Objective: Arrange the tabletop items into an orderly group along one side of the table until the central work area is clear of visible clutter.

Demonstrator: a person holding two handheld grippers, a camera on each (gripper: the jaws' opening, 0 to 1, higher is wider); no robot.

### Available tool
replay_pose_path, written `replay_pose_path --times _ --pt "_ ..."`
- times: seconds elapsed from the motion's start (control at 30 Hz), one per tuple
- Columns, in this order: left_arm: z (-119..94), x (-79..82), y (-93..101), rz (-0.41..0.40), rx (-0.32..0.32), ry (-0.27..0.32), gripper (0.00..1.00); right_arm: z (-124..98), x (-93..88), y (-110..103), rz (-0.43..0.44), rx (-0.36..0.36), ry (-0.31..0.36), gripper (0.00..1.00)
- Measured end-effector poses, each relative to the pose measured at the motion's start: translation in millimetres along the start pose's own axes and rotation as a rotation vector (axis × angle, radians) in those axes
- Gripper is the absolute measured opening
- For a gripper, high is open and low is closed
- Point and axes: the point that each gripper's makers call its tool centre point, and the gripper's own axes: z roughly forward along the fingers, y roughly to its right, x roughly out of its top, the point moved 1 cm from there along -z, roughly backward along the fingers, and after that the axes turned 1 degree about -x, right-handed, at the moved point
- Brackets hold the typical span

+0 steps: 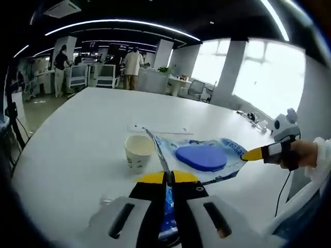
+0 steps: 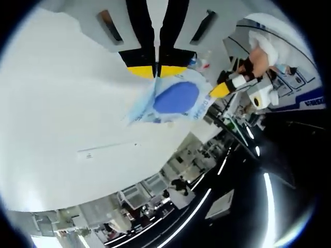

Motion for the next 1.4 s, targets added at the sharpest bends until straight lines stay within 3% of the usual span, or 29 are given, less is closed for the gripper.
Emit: replay_pose_path --times 0.3,0.73,1.03,1.17,1.4 --pt "25 -2.9 15.3 0.064 -0.040 -0.048 0.01 -7 7.0 24 -0.007 -0.057 0.014 0.00" --pt "58 -6.3 19.7 0.101 -0.050 -0.104 0.01 -2 17.8 50 -0.043 -0.113 0.005 0.00" --pt "79 -13.7 15.4 0.106 -0.053 -0.144 0.01 11 23.1 69 -0.058 -0.141 -0.010 0.00" --pt "93 -20.5 9.1 0.114 -0.021 -0.178 0.01 21 26.9 74 -0.047 -0.156 -0.003 0.00" --pt "105 -27.9 1.5 0.098 -0.011 -0.197 0.02 38 27.3 84 -0.106 -0.192 -0.033 0.00"
